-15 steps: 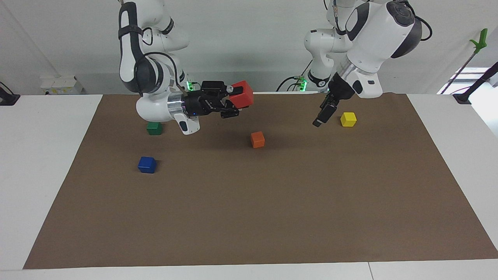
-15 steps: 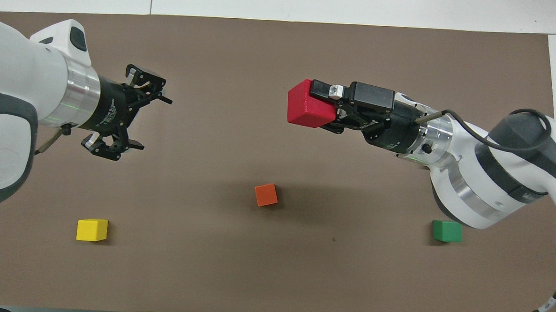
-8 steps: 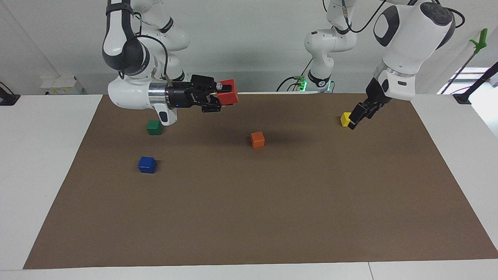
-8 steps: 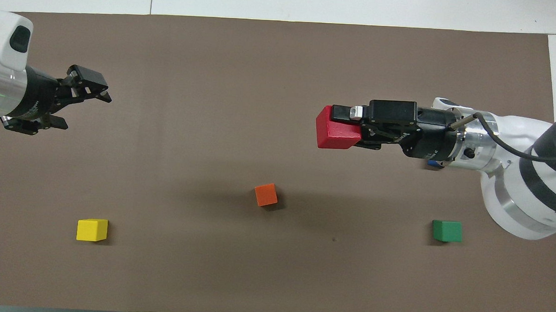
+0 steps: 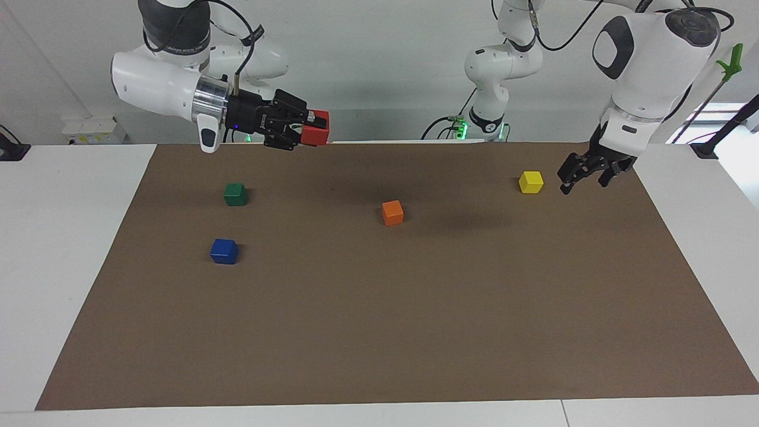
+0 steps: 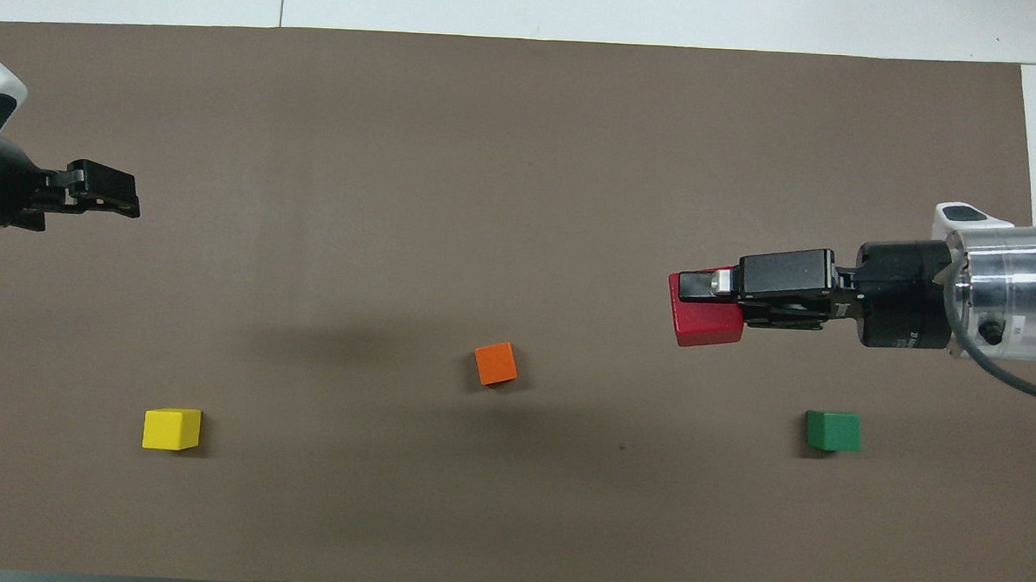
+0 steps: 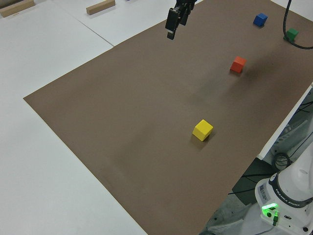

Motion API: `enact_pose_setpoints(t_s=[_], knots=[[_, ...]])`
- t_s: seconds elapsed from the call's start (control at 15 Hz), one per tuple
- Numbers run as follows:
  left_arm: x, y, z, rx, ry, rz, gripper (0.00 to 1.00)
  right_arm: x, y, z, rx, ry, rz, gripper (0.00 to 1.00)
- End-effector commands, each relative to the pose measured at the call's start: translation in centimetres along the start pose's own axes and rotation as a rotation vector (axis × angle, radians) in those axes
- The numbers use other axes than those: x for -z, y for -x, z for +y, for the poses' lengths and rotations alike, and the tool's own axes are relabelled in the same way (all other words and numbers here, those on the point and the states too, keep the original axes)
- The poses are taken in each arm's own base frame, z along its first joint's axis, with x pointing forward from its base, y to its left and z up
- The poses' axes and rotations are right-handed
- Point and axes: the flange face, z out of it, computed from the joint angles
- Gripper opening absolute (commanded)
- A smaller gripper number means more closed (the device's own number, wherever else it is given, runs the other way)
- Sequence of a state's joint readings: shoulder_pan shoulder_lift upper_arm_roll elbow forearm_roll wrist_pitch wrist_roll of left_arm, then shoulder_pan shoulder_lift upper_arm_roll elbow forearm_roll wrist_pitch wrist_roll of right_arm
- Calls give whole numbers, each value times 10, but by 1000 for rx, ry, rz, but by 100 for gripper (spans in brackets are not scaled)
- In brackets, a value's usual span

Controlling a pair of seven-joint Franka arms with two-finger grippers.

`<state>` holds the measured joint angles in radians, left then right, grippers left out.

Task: Transfer red block to right arm and stack on blue block
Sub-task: 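Carry the red cube with the right gripper toward the blue cube, then lower the red cube onto the blue cube with the right gripper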

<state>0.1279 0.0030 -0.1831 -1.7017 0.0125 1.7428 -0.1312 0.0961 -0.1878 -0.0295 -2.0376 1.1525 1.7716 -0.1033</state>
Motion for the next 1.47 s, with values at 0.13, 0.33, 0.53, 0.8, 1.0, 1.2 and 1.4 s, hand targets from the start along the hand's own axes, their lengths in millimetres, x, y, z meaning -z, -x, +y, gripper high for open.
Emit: enact_pose_setpoints(t_s=[0.13,0.33,0.53,0.8,1.0,1.2,1.4], knots=[[5,12,-9,-72,-34,-19,100,18,7,-1,35,256,10,0],[4,11,-9,-62,-26,-10,100,31,6,-3,61,450,16,0],[4,12,-2,-71,-26,-12,100,43,0,5,75,649,27,0],[5,13,4,-82,-27,-7,100,57,-4,19,99,907,18,0],[5,11,2,-79,-24,5,100,68,-5,32,116,1085,6,0],[3,11,-3,-70,-27,1,100,77,-13,49,92,1173,19,0],[2,12,-5,-76,-26,-3,100,78,-29,69,72,1227,71,0]])
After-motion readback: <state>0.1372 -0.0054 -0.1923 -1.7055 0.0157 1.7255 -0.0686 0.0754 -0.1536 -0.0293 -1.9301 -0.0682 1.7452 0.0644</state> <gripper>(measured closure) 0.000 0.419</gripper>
